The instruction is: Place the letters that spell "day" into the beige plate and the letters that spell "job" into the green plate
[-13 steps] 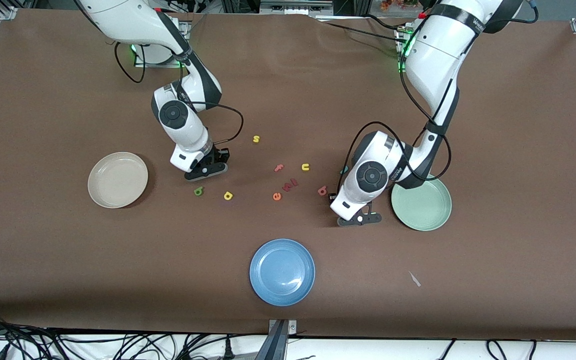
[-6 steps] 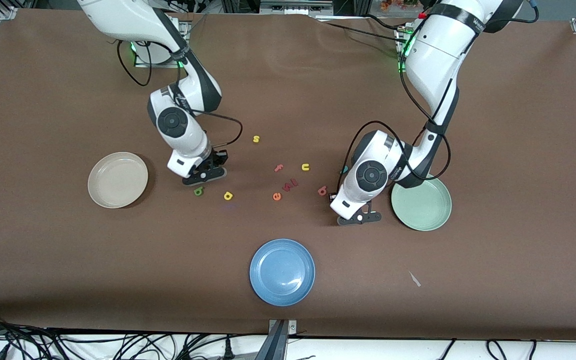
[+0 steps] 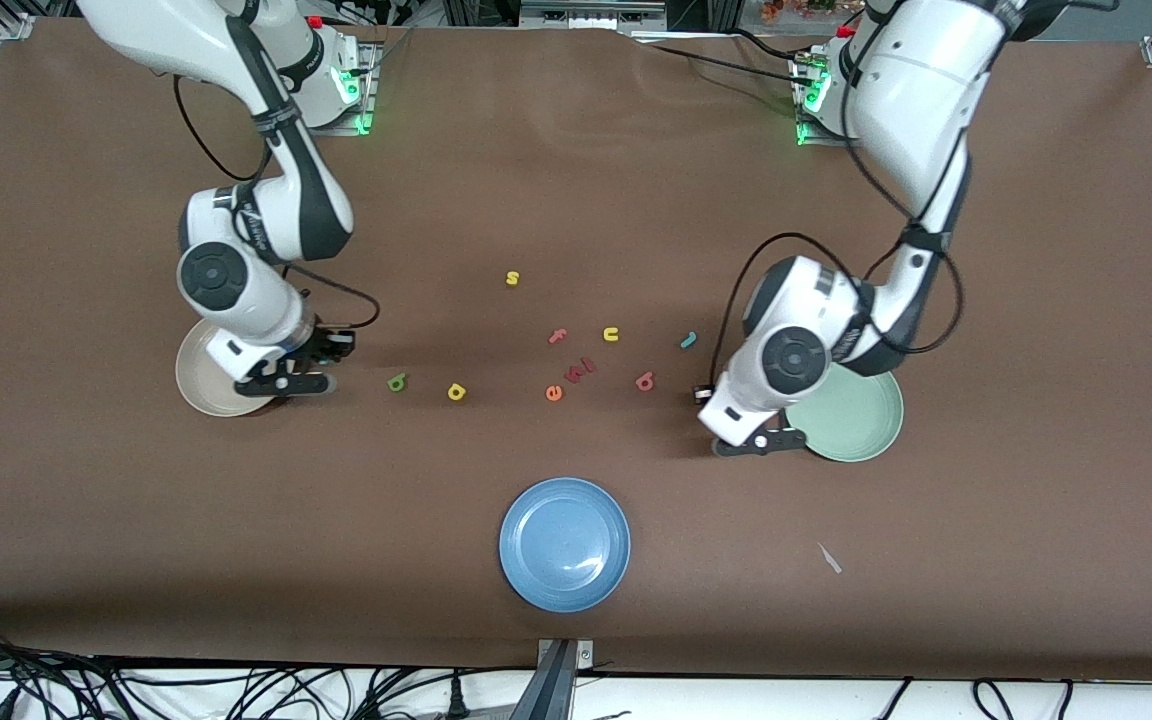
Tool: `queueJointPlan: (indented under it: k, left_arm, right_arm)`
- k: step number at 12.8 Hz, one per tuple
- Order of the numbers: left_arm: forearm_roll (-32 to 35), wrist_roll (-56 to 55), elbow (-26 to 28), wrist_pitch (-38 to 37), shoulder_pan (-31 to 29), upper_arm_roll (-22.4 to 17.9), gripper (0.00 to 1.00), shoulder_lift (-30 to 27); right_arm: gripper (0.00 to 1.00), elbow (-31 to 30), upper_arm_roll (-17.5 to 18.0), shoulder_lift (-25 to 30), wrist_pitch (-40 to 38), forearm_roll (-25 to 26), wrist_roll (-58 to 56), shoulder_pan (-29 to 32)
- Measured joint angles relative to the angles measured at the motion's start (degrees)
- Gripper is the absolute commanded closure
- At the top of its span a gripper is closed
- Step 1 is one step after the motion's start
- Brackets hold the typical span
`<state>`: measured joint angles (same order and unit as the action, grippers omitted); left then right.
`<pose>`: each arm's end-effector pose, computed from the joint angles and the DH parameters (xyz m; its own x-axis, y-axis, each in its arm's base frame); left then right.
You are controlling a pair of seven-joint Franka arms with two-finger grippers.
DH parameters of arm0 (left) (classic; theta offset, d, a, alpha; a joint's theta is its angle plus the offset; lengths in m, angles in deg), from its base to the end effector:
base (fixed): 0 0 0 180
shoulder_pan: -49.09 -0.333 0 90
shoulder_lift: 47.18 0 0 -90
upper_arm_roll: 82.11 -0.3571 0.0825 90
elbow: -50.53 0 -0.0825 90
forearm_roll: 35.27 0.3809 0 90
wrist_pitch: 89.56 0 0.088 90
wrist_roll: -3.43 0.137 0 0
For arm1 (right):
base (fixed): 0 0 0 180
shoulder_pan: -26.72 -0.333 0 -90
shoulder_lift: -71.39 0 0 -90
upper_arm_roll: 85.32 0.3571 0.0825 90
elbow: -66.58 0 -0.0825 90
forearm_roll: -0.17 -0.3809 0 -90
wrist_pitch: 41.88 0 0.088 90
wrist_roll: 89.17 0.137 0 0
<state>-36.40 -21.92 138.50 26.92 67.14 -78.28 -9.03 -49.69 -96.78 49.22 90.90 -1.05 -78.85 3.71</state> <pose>0.6568 -0.2581 0.2561 0.9811 0.0820 -0.1751 0.0798 -0.9966 -0.0197 0.5872 0.1242 0.2616 0.9968 0.0143 -0.0781 0.0202 -0.9969 0.0760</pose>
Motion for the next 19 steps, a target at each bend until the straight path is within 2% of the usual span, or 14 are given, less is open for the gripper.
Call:
queueJointPlan:
  k: [4, 5, 6, 8, 10, 13, 14, 15, 16, 19]
  left_arm:
    - [1.43, 12.99, 1.24, -8.57, -7.70, -0.12, 1.00, -4.90]
    - [2.81, 14.82, 2.52, -8.89, -9.05, -0.11, 1.00, -5.23]
    - [4.35, 16.05, 4.11, -8.86, -10.01, -0.10, 1.00, -5.33]
    - [6.18, 16.93, 7.42, -7.39, -10.89, -0.09, 1.00, -5.33]
    - [7.93, 17.05, 12.16, -1.32, -11.07, -0.09, 1.00, -5.31]
    - [9.04, 17.12, 18.69, 6.82, -11.75, -0.09, 1.00, -5.29]
    - [9.04, 17.22, 19.50, 7.60, -11.91, -0.09, 0.88, -5.30]
    - [9.04, 17.31, 19.80, 7.93, -11.97, -0.09, 0.27, -5.33]
    - [9.05, 17.38, 19.82, 8.05, -11.97, -0.08, 0.00, -5.38]
    - [9.05, 17.47, 19.72, 8.11, -11.97, 0.04, 0.00, -6.14]
  right_arm:
    - [0.99, 0.03, -0.49, -1.55, 0.00, 0.00, -1.62, 6.00]
    - [0.62, 0.06, -0.55, -1.94, 0.00, 0.00, -3.16, 7.73]
    - [0.01, 0.11, -0.57, -2.39, 0.02, 0.00, -4.90, 9.47]
    - [0.00, 0.53, -0.58, -3.24, 0.04, 0.00, -8.35, 12.42]
    - [0.00, 1.27, 0.03, -3.54, -0.56, -0.04, -8.77, 12.88]
    - [0.00, 3.74, 4.34, -3.54, -3.31, -0.09, -2.22, 11.44]
    - [0.00, 4.38, 5.78, -3.54, -3.67, -0.10, 0.27, 10.96]
    - [0.00, 4.83, 7.17, -3.54, -3.79, -0.10, 2.99, 10.62]
    - [0.00, 5.19, 8.56, -3.56, -3.80, -0.12, 6.04, 10.41]
    - [0.00, 6.87, 12.40, -4.24, -3.79, -0.13, 17.67, 8.67]
